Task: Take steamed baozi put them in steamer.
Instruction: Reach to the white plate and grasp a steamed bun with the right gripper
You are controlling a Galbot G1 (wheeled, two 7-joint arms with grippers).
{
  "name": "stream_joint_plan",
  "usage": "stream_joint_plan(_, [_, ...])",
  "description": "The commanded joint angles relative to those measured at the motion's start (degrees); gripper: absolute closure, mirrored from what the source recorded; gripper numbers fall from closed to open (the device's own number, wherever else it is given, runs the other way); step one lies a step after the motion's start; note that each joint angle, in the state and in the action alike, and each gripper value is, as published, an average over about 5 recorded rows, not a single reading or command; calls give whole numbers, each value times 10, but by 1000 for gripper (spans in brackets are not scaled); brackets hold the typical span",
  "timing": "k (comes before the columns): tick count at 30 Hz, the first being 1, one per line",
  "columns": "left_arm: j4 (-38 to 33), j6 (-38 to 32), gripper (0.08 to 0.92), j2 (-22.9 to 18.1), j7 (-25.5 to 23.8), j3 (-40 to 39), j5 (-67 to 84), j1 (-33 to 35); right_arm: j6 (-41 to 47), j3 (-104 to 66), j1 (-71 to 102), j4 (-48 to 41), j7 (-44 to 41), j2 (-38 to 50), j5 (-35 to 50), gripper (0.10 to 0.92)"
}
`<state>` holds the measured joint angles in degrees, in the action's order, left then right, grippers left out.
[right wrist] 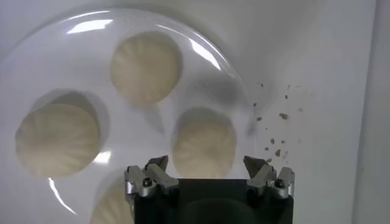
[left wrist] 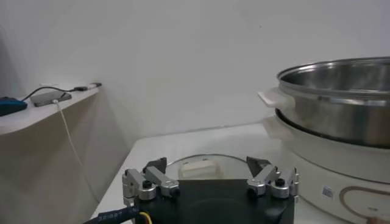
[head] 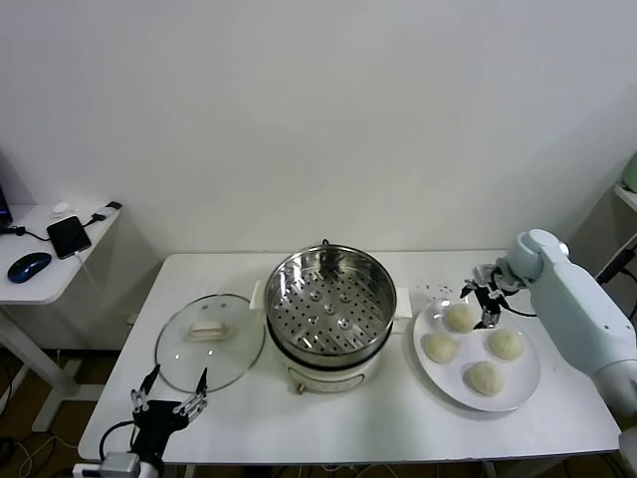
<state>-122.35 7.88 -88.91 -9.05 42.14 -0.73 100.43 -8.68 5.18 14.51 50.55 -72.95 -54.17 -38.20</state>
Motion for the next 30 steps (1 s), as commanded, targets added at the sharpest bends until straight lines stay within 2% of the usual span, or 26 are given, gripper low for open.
stream_joint_plan(1, [1,0,177,1,0,0,0,0,-2,-6,0,-17,18,-11,-18,203])
stream_joint_plan(25, [7,-1,177,3,-1,-6,-2,0,4,-18,17,-12,16,-13,-24,205])
stream_joint_plan(30, [7,-1,177,4,-1,-7,-2,0,5,-19,17,-14,17,-15,-23,293])
